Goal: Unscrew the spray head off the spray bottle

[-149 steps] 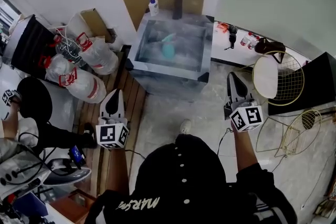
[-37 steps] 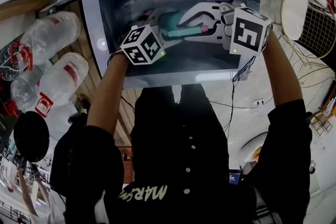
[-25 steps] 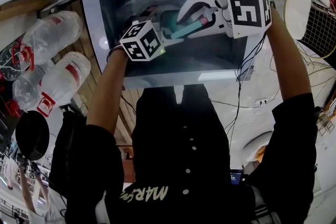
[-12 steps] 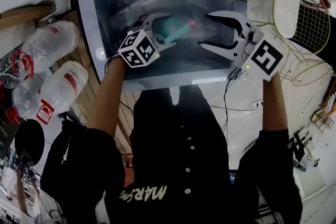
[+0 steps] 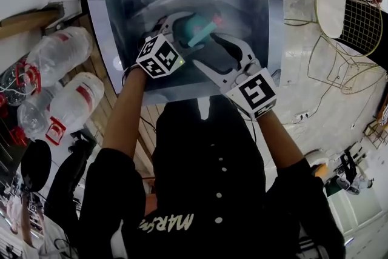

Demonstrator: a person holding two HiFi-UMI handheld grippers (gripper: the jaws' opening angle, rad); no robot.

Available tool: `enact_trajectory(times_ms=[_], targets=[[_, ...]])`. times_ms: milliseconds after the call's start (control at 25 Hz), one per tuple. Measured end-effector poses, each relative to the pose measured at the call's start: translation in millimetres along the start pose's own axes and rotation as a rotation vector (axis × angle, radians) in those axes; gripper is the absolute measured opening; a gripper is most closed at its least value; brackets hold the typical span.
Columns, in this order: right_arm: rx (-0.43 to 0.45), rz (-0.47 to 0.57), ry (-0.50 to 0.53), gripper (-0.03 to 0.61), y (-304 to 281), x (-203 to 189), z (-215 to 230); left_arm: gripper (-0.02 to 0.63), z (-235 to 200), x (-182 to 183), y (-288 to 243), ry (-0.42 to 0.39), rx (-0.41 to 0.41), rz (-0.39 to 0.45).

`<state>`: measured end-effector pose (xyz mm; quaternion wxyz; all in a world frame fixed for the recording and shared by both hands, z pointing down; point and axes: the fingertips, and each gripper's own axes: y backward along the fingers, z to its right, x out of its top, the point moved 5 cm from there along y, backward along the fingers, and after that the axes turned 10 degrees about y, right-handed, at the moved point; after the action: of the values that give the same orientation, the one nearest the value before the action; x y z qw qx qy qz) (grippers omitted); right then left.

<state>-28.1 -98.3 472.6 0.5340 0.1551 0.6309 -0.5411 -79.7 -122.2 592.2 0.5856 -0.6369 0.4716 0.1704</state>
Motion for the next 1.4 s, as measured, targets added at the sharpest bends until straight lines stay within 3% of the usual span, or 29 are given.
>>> enact_trajectory(times_ms=[400,720,880,1000,1160,1280,1400], targets=[[-0.241,-0.032,-0.045,0.296,-20.7,6.4,-3.6,0.385,-0.2,1.4,-1.9,0.017,0.029,-0.003],[-0.386,-0.07,-0.281,0.288,-25.7,12.3,4.2,0.385,0.1,2.7,-3.0,0.017,0.051,-0.012],[-0.425,-0.101,-0.297,0.252,-27.2,14.4,8.0,0.385,0.8,2.6,-3.0,0.022,0.051,-0.012],[-0.378,-0.094,-0.242,0.249,-28.4,15.8,8.6,0.386,-0.1,2.3,-2.1,0.027,0.044,-0.008],[-0.247,-0.1,-0.111,0.245,-27.2,16.4,10.1,0.385,-0.9,2.2,-2.5,0.013,0.029,-0.008],[-0.083,-0.089,-0.005,0.247,-27.3,15.0,13.1,0.385,-1.4,1.8,-2.9,0.014,0.022,-0.004],[0.137,-0.095,0.121,0.249,-25.6,14.1,18.9,0.385,-2.0,1.6,-2.7,0.008,0.014,-0.004]])
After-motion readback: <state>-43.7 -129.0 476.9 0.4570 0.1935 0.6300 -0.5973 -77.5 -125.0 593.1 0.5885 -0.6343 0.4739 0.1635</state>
